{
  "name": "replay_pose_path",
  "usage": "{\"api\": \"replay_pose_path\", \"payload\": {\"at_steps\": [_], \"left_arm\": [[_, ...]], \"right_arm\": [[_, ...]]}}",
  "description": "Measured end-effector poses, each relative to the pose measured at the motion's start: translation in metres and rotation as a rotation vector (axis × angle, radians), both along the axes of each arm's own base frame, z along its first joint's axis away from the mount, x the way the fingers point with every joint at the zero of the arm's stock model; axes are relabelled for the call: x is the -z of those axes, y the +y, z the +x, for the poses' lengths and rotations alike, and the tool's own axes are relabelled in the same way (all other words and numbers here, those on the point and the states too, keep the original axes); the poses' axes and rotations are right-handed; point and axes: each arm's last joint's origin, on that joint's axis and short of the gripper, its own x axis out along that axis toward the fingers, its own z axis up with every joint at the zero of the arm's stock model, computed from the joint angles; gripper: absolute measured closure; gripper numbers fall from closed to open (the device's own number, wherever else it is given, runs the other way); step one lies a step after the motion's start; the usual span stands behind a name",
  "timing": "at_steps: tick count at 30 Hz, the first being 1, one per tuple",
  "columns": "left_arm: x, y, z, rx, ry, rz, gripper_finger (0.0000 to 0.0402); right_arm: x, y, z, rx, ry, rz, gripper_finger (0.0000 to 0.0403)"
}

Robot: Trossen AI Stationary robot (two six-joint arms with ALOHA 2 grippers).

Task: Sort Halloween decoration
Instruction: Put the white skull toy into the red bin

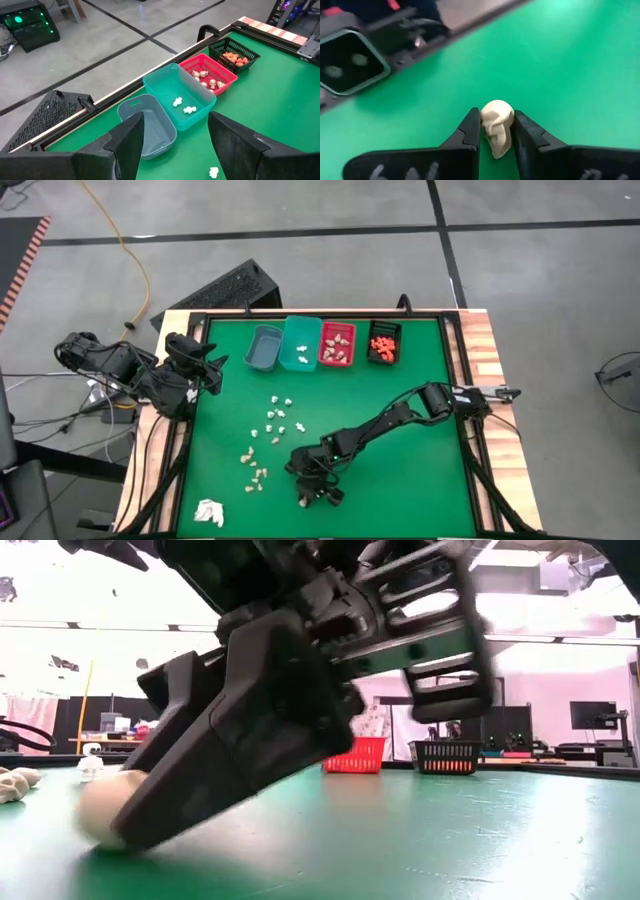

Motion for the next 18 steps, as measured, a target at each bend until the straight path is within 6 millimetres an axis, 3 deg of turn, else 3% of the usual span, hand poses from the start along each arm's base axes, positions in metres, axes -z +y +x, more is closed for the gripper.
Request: {"api": "replay_pose_path", "payload": {"at_steps": [9,18], "left_arm": [[0.000,0.000,0.001,-0.008,-0.028,-0.031,0.0191],[-0.001,-0.001,0.001,-0.002,-0.030,-0.040,0.0191]], "right_arm": [[-0.048,-0.043,0.008,0.178,-0.021,0.088,0.0328],[-0.120,-0.130,0.001,0.519,-0.127,0.058,0.0328]]}}
